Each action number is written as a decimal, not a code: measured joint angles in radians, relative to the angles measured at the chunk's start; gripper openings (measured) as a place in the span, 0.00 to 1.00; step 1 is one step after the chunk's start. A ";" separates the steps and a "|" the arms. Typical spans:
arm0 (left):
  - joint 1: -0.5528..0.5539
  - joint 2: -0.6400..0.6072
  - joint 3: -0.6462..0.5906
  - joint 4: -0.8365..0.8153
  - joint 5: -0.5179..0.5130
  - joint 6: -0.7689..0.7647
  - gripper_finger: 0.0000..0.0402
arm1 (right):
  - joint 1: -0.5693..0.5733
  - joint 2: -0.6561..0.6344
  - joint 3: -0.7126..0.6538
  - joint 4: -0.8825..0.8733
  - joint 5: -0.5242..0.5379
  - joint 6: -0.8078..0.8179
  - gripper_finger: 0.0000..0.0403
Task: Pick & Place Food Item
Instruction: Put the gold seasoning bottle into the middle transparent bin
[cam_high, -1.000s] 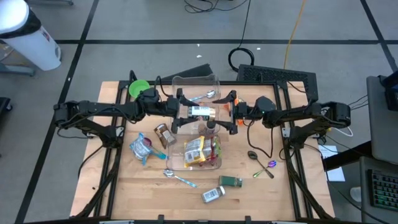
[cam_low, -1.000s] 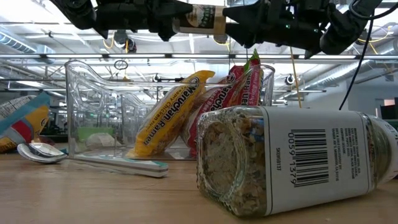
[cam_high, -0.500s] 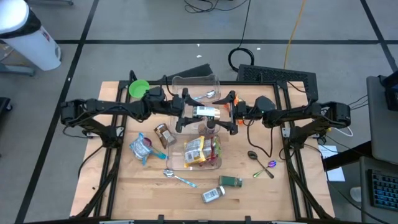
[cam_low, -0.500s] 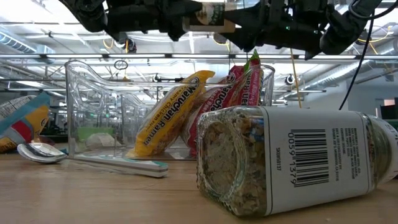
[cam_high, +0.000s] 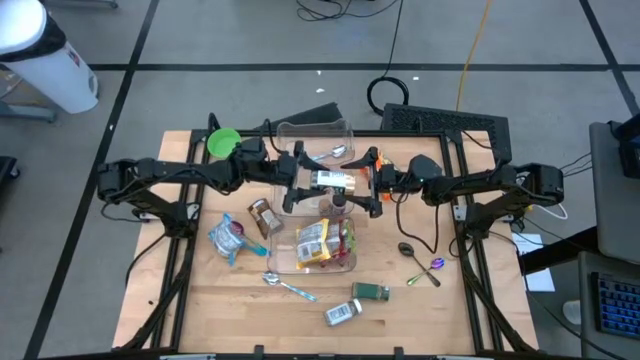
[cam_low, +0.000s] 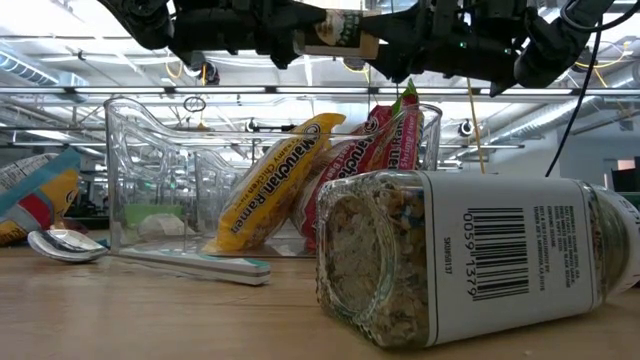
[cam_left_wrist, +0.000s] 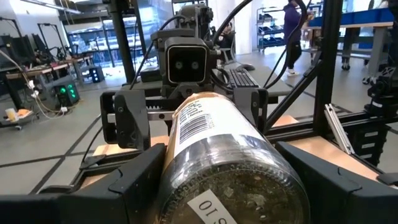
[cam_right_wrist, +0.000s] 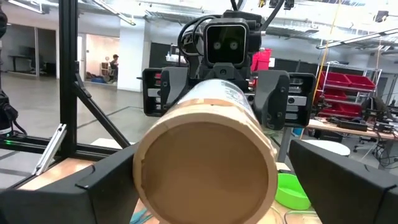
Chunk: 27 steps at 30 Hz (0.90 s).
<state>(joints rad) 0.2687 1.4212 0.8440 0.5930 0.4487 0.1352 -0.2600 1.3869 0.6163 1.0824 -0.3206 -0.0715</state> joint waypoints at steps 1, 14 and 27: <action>0.000 0.000 0.000 0.000 0.000 0.000 0.70 | 0.000 0.000 0.000 0.000 0.000 0.000 0.93; 0.001 0.000 0.000 -0.020 -0.039 -0.005 0.70 | 0.000 -0.001 0.000 -0.011 0.003 -0.015 0.66; -0.001 -0.003 0.000 0.004 -0.132 -0.044 0.97 | 0.000 -0.015 -0.001 -0.029 0.007 -0.048 0.66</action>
<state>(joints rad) 0.2680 1.4183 0.8444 0.5970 0.3169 0.0914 -0.2605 1.3723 0.6155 1.0531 -0.3140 -0.1193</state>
